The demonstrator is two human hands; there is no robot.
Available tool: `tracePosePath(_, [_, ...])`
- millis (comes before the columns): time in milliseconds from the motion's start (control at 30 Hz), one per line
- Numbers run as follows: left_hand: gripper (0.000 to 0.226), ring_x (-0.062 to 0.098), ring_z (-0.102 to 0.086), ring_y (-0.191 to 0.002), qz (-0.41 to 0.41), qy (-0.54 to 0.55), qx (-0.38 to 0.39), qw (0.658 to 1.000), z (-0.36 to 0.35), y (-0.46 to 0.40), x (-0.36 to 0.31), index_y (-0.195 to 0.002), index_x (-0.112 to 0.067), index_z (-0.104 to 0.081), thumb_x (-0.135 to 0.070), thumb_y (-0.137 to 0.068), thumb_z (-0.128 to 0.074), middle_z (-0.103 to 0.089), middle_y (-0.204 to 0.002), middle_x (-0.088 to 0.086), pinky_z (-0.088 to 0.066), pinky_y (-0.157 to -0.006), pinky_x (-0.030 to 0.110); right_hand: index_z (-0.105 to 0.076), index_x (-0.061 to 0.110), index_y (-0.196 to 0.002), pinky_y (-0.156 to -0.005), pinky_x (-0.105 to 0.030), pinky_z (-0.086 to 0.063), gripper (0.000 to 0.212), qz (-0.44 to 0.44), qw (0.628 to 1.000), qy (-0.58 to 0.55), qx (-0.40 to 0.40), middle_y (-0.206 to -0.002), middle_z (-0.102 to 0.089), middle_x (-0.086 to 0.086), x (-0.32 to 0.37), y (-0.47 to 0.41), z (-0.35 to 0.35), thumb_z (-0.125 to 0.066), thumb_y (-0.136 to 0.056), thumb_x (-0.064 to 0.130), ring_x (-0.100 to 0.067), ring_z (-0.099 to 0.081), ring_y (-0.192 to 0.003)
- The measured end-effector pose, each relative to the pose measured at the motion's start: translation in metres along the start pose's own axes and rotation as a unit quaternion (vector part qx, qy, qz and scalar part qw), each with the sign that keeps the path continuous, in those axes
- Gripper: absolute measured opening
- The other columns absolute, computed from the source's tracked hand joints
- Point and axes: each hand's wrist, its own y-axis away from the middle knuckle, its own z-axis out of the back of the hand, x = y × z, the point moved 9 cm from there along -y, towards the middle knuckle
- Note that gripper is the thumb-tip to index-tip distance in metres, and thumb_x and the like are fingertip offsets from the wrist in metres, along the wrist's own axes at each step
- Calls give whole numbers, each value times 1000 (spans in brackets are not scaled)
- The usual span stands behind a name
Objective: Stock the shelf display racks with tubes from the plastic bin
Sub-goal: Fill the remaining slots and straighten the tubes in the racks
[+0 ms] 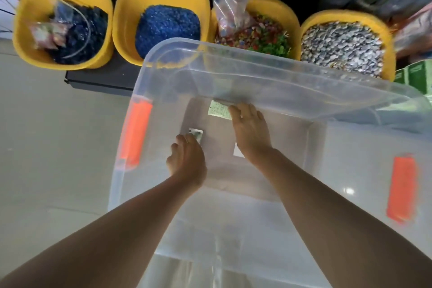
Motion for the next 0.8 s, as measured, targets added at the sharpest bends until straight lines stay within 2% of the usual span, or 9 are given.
tracePosePath(67, [50,32,-50,-115,-19,-7,2,1000,-7,-5,-1,-130,-11,-31,-2,-87,-52,-42,-126,11,-45,-87,42,-64,8,-77,-55,-29,-48,33,-3,1000,27,-14,-75,-62,-11,-4,1,3,-52,-50,-4,-30,-62,-66])
tracePosePath(133, [45,35,-54,-112,-14,21,14,1000,-12,-7,-1,-125,-12,-30,0,-86,-50,-48,-123,13,-44,-84,41,-61,5,-73,-52,-30,-47,35,-33,999,29,2,-74,-60,-14,-16,6,-1,-60,-41,-10,-32,-60,-64])
tracePosePath(233, [46,36,-55,-111,8,60,40,997,-21,-7,2,-122,-11,-28,-2,-83,-50,-54,-119,13,-41,-78,38,-61,0,-78,-50,-29,-46,45,-78,996,15,35,-72,-61,-17,-31,20,-10,-73,-35,-8,-33,-58,-58])
tracePosePath(300, [47,33,-52,-116,4,75,57,996,-25,-9,2,-127,-15,-34,-6,-84,-51,-52,-123,11,-43,-84,37,-60,-3,-92,-57,-32,-46,42,-94,994,-7,59,-80,-62,-19,-35,28,-11,-70,-52,-4,-35,-61,-65])
tracePosePath(400, [47,33,-48,-119,-28,93,73,993,-25,-12,-4,-130,-18,-43,-8,-84,-48,-49,-124,12,-44,-93,39,-42,0,-117,-76,-37,-41,32,-170,963,-172,118,-112,-54,-19,-47,40,-20,-48,-86,4,-40,-57,-97])
tracePosePath(500, [31,36,-51,-112,-28,167,88,982,-11,-2,-10,-116,-8,-41,-5,-85,-45,-50,-120,15,-46,-90,41,-38,3,-115,-70,-31,-38,25,-244,891,-356,143,-103,-57,-20,-49,54,-12,-43,-91,8,-35,-56,-91])
tracePosePath(600, [16,37,-57,-97,-37,277,98,955,17,16,-16,-100,-11,-43,-8,-85,-46,-58,-103,17,-47,-71,36,-40,7,-106,-56,-29,-36,18,-249,858,-431,125,-86,-54,-6,-43,64,26,-49,-92,16,-24,-52,-77])
tracePosePath(700, [12,29,-50,-73,-70,387,110,913,63,47,-28,-91,-10,-48,-11,-81,-53,-57,-85,14,-42,-60,30,-44,10,-100,-55,-25,-37,18,-240,837,-476,124,-81,-53,-1,-33,77,78,-55,-91,20,-14,-50,-68])
tracePosePath(800, [12,19,-53,-67,-80,477,116,868,122,84,-34,-87,-15,-50,-3,-88,-52,-63,-80,9,-47,-53,26,-48,10,-89,-56,-26,-33,18,-216,846,-474,112,-73,-48,2,-27,88,148,-64,-84,16,-13,-45,-64])
